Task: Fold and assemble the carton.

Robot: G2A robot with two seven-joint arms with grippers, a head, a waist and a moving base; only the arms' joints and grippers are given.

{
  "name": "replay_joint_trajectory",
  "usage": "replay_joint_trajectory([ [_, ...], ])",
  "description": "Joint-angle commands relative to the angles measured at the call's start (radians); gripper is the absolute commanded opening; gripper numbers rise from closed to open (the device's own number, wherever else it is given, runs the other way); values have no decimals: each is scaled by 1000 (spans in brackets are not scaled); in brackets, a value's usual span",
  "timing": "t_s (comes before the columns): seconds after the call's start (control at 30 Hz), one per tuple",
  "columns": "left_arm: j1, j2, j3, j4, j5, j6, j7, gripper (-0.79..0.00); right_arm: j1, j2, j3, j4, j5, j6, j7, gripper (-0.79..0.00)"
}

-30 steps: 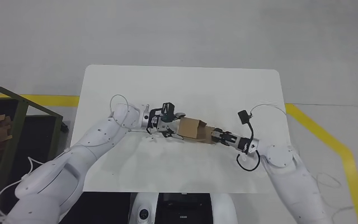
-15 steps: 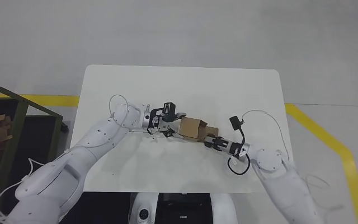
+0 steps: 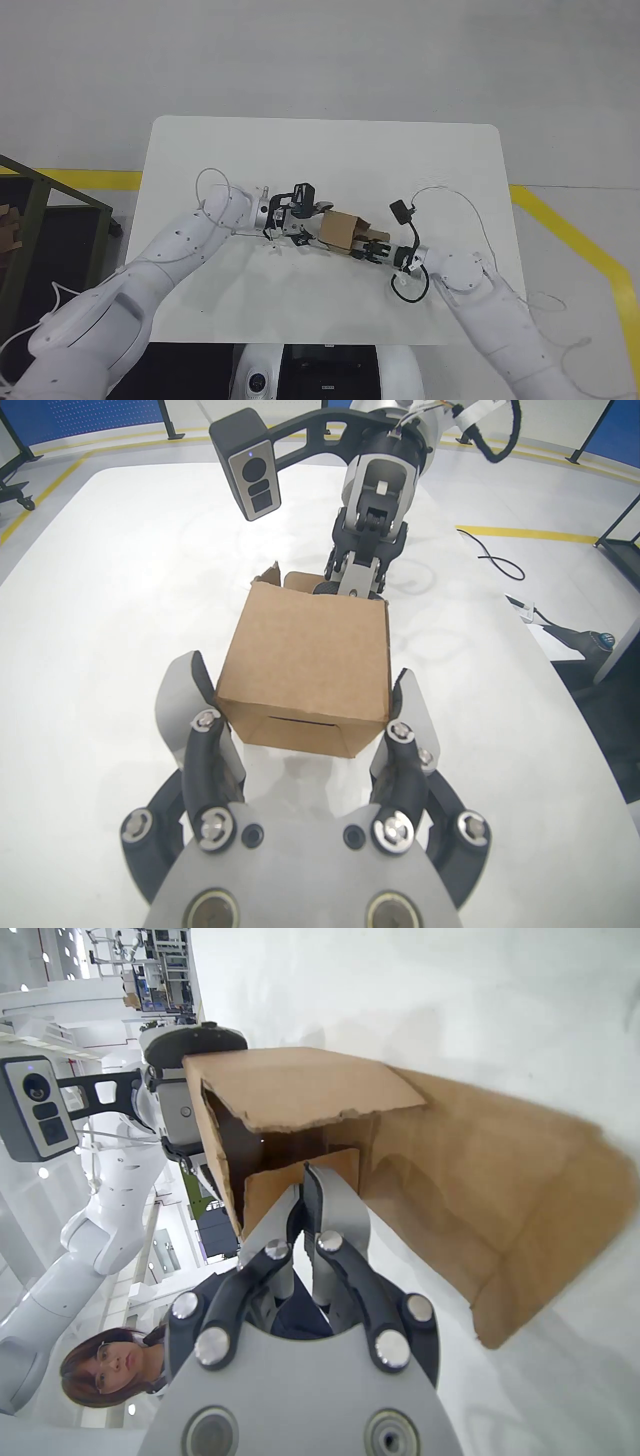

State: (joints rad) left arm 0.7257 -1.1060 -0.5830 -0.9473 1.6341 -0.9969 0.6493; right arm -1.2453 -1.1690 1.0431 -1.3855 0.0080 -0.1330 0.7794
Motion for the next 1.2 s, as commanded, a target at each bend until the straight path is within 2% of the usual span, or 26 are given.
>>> replay_joint_trajectory([
  [0.0, -1, -1, 0, 1, 2, -1, 0, -126, 13, -2, -8, 9, -7, -8, 7, -785],
  [0.17, -2, -2, -2, 3, 3, -3, 0, -114, 23, -1, -1, 22, -6, -21, 9, -785],
  [0.4, -1, -3, -6, 6, 7, -4, 3, -123, -37, 18, 80, 0, 24, -47, -25, -785],
  [0.57, 2, -2, -10, 6, 9, -2, 5, -126, -62, 27, 116, -32, 15, -29, -52, -785],
  [0.77, 7, -1, -14, 2, 11, 1, 9, -126, -38, 23, 108, -20, 5, -11, -74, -785],
  [1.17, 11, -1, -20, -2, 15, -3, 6, -132, 24, 3, 17, 23, -3, -15, -30, -785],
])
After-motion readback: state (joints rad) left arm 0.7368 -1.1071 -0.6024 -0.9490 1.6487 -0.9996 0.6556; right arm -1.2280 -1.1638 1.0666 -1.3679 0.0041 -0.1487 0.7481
